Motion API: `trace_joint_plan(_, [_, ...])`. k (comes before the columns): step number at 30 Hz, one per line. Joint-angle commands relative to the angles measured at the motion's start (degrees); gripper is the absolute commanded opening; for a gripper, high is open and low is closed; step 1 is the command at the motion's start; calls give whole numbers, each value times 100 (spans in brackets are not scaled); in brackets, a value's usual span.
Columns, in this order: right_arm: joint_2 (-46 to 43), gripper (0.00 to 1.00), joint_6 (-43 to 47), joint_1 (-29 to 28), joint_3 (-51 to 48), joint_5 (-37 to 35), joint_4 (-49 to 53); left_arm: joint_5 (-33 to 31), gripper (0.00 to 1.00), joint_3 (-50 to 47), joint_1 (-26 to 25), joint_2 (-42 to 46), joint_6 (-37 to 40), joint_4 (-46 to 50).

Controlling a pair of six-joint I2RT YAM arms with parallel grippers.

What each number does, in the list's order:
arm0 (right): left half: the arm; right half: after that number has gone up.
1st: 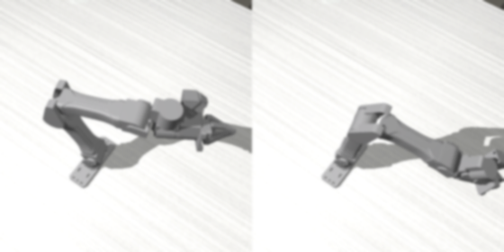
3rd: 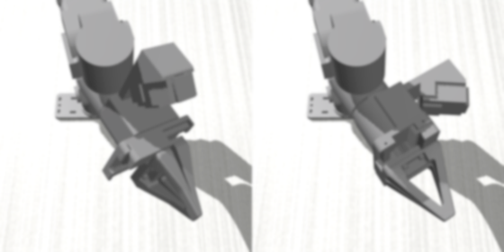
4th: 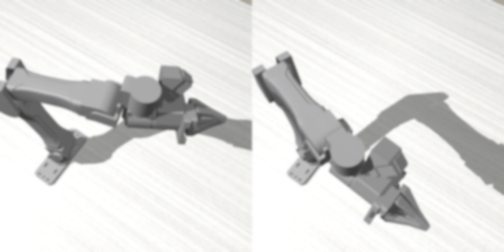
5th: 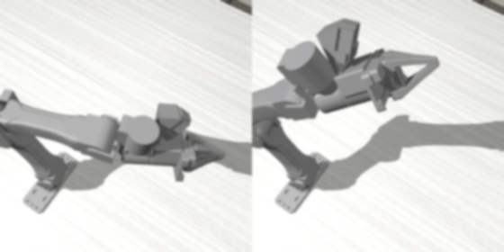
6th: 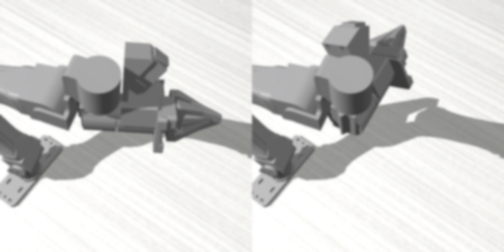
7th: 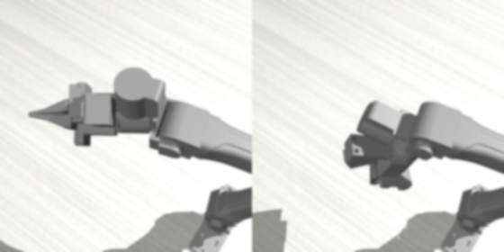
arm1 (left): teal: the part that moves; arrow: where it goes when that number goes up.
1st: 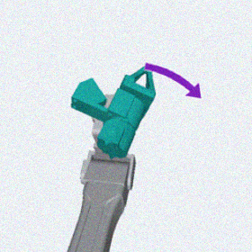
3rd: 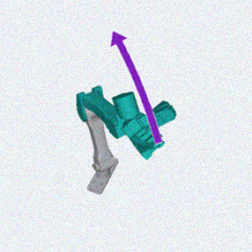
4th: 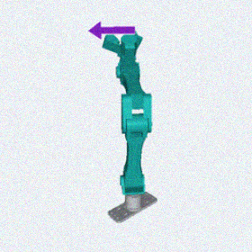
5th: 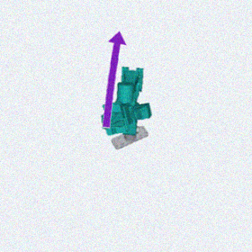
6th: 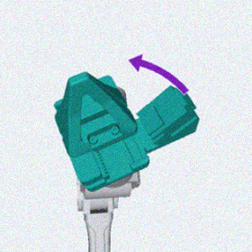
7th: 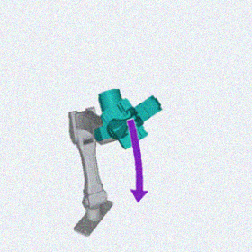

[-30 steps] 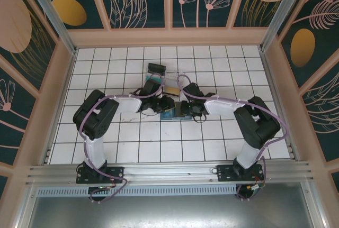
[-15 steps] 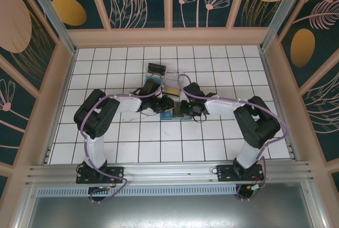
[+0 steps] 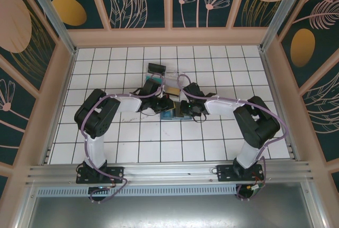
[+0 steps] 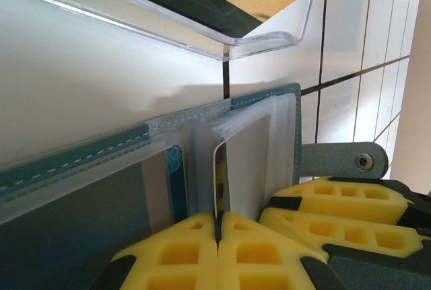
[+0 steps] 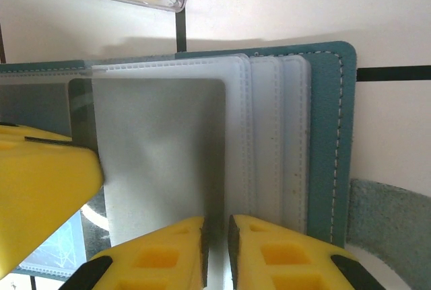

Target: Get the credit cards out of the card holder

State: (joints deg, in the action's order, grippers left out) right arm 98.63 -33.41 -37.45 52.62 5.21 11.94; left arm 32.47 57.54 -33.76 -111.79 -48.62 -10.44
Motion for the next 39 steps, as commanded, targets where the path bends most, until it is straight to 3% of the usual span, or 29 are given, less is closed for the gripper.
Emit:
trace_joint_plan(1, [259, 20, -80, 18, -207, -411, 613, -157, 0, -153, 76, 222, 271, 272])
trace_joint_plan(14, [-26, 20, -34, 113, -148, -249, 444, -254, 0, -588, 585, 1317, 945, 1070])
trace_joint_plan(19, [-749, 27, 271, 240, -160, 715, -484, -642, 0, -314, 849, 1984, 1133, 1543])
trace_joint_plan(24, [-1429, 41, 352, 839, -291, 2081, -1736, -1022, 0, -38, 1037, 2460, 942, 1419])
trace_joint_plan(29, [-1518, 57, -510, 1304, -494, 3235, -3430, -1063, 0, 49, 1059, 2748, 488, 780])
trace_joint_plan(35, [-710, 63, -2241, 1339, -190, 3952, -5636, -1099, 0, -103, 1168, 3133, -315, -336])
trace_joint_plan(39, [-302, 65, -2584, 1135, 366, 4145, -5795, -764, 0, -148, 1254, 3181, -759, -897])
